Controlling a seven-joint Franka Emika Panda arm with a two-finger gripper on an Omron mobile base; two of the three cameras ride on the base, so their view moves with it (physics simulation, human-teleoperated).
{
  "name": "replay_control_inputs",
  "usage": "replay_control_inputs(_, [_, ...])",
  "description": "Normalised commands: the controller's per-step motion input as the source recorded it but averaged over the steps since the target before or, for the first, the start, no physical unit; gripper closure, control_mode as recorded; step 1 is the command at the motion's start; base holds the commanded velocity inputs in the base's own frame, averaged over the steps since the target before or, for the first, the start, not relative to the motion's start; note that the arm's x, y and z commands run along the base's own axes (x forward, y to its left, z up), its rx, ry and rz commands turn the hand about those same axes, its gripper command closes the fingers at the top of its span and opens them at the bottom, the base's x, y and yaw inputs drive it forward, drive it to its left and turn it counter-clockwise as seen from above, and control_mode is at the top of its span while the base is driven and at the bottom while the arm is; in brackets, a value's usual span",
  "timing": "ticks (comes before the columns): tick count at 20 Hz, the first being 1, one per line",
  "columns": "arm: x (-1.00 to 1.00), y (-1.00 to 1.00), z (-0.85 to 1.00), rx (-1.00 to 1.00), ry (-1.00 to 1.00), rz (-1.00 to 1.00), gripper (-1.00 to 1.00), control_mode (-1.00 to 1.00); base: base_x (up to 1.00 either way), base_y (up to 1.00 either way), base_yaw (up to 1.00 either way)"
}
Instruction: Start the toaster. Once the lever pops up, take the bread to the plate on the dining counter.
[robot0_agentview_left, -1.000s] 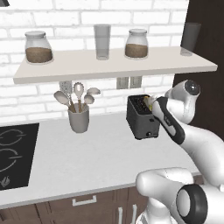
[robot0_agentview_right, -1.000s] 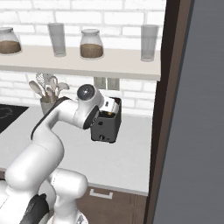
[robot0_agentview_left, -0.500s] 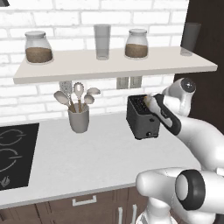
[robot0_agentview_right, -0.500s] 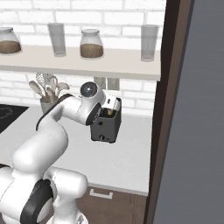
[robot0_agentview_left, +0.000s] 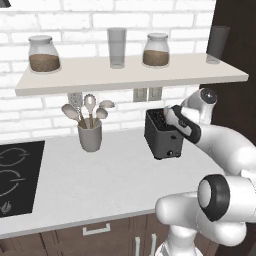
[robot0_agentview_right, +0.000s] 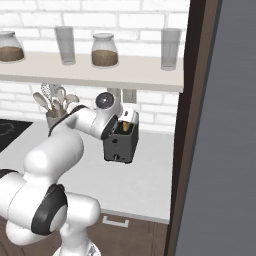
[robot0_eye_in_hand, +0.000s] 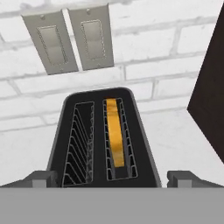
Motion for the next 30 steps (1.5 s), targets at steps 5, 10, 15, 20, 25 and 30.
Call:
replay_control_inputs(5, [0.21,0.00,-0.17,-0.01,0.00,0.00,-1.00,-1.00,0.00,0.00,0.00])
replay_control_inputs(10, [0.17,-0.01,-0.13,-0.04,0.00,0.00,-1.00,-1.00,0.00,0.00,0.00])
replay_control_inputs(15, [0.14,-0.01,0.00,-0.03,0.00,0.00,-1.00,-1.00,0.00,0.00,0.00])
replay_control_inputs(20, [0.24,-0.01,-0.02,-0.04,0.00,0.00,-1.00,-1.00,0.00,0.00,0.00])
replay_control_inputs(25, [0.20,0.00,-0.10,-0.03,0.00,0.00,-1.00,-1.00,0.00,0.00,0.00])
replay_control_inputs(30, [0.01,0.00,-0.10,0.00,0.00,0.00,-1.00,-1.00,0.00,0.00,0.00])
